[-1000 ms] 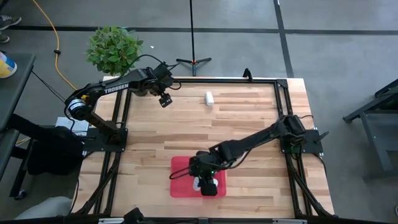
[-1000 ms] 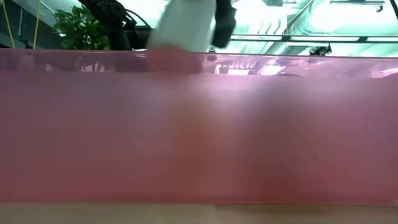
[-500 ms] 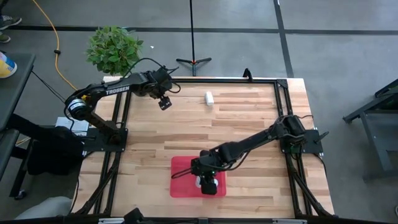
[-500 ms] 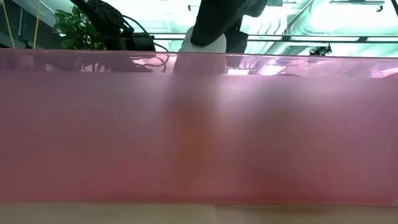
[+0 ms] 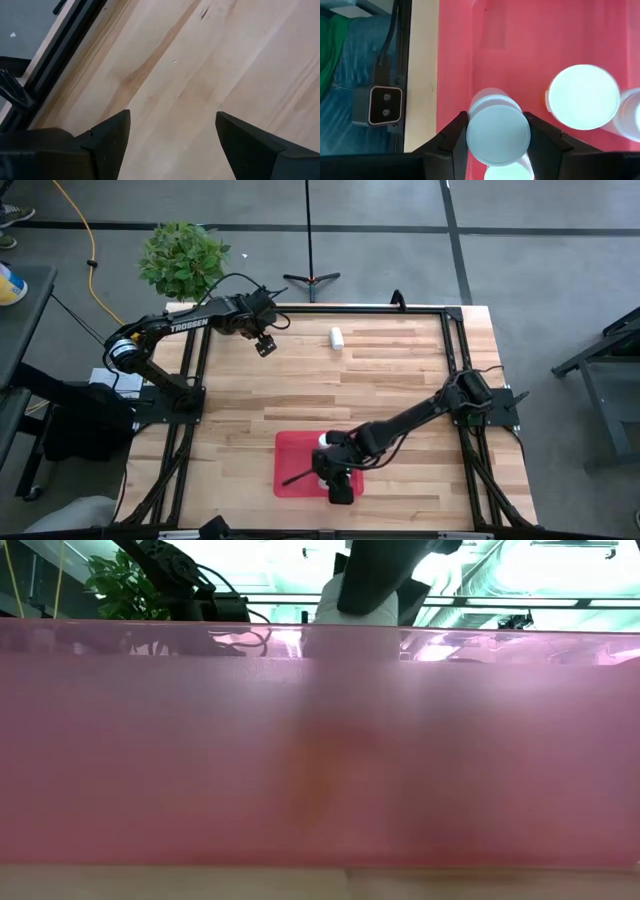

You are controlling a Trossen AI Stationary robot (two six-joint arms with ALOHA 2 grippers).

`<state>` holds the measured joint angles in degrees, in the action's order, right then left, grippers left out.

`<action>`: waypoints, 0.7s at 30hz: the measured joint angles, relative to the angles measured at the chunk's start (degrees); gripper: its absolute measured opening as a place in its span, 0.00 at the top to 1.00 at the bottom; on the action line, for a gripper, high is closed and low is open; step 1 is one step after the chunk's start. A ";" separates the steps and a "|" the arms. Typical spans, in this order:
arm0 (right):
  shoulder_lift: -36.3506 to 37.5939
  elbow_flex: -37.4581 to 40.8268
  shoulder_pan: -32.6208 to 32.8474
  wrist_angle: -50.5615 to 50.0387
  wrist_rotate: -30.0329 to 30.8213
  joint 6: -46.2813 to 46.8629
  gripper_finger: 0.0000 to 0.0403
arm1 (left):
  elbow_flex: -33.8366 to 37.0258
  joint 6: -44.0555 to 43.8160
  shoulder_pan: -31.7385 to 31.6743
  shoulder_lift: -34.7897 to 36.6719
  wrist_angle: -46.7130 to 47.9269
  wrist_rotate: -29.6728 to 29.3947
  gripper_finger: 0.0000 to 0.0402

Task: Pick and place pill bottles into a basket
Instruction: Put the white medicine bottle into the red bin

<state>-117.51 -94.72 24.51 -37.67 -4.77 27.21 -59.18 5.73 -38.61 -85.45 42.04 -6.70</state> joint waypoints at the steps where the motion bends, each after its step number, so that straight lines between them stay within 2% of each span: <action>1: -0.05 0.00 0.16 -0.10 0.06 0.01 0.63 | 0.00 -0.16 0.00 0.00 0.04 0.02 0.19; 19: -2.28 -0.04 0.48 1.86 -0.63 0.82 0.63 | 0.00 -2.83 0.00 0.00 2.51 1.77 0.19; 21: -2.28 -0.04 0.58 1.88 -0.68 0.87 0.60 | 0.00 -2.84 0.00 0.00 2.49 1.79 0.19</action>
<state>-119.79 -94.76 25.08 -35.79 -5.44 28.08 -59.18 2.89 -38.61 -85.45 44.53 -4.91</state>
